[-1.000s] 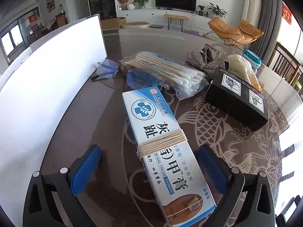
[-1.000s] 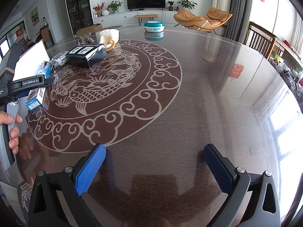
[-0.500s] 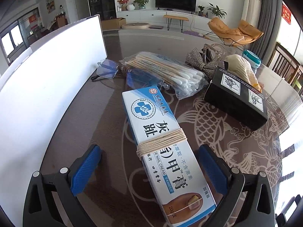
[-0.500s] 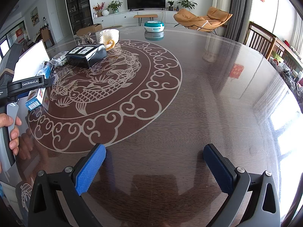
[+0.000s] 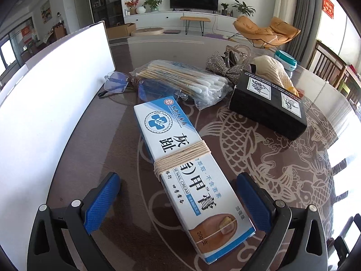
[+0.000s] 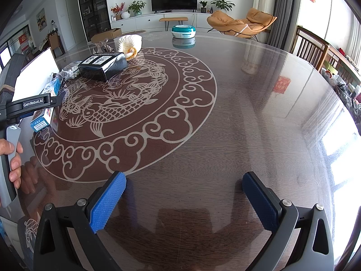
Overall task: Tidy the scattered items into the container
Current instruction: 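Close the left tool on the nail cream box while the right tool closes on the black soap box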
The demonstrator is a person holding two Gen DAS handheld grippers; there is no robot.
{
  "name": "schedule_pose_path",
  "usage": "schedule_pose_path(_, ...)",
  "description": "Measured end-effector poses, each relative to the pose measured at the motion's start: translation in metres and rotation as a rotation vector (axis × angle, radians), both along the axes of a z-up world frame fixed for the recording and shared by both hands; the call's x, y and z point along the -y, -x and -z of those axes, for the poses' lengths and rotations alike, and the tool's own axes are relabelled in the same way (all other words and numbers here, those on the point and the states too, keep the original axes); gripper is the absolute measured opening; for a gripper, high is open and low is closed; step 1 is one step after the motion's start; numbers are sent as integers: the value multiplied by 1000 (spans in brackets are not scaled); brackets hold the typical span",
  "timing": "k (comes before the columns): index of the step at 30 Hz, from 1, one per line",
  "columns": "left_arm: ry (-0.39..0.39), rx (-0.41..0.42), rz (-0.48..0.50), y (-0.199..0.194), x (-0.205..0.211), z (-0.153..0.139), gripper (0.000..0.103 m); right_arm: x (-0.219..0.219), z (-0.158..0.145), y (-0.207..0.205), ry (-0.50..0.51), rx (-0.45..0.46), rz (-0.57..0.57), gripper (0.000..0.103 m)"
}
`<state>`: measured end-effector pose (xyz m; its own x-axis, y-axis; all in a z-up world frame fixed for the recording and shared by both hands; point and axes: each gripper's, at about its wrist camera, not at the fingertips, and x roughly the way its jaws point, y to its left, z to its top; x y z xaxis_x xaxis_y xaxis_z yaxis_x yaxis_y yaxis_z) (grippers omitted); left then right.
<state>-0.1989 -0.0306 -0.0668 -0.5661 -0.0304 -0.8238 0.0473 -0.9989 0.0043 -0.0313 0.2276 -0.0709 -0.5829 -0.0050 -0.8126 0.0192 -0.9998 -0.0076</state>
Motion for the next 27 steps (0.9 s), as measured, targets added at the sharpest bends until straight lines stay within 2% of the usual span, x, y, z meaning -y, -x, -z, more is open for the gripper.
schedule_pose_path(1, -1, 0, 36, -4, 0, 0, 103, 0, 0, 0, 0, 0, 0, 103)
schedule_pose_path(3, 1, -22, 83, -12, 4, -4, 91, 0, 0, 0, 0, 0, 0, 103)
schedule_pose_path(4, 0, -33, 96, -15, 8, -5, 81, 0, 0, 1, 3, 0, -7, 103)
schedule_pose_path(5, -3, -41, 109, -17, 12, -6, 74, 3, -1, 4, 7, 0, -32, 103)
schedule_pose_path(7, -8, -47, 139, -20, 17, -7, 71, 17, -1, 18, 16, -2, -142, 103)
schedule_pose_path(11, -11, -50, 171, -24, 19, -7, 71, 65, 1, 59, 4, 2, -372, 103)
schedule_pose_path(16, -7, -56, 168, -23, 18, -7, 71, 105, 4, 126, 3, 3, -535, 103)
schedule_pose_path(21, -9, -55, 167, -22, 20, -6, 72, 124, 6, 180, 4, 3, -559, 103)
schedule_pose_path(27, -12, -54, 168, -21, 22, -6, 72, 140, 5, 206, 28, 2, -553, 103)
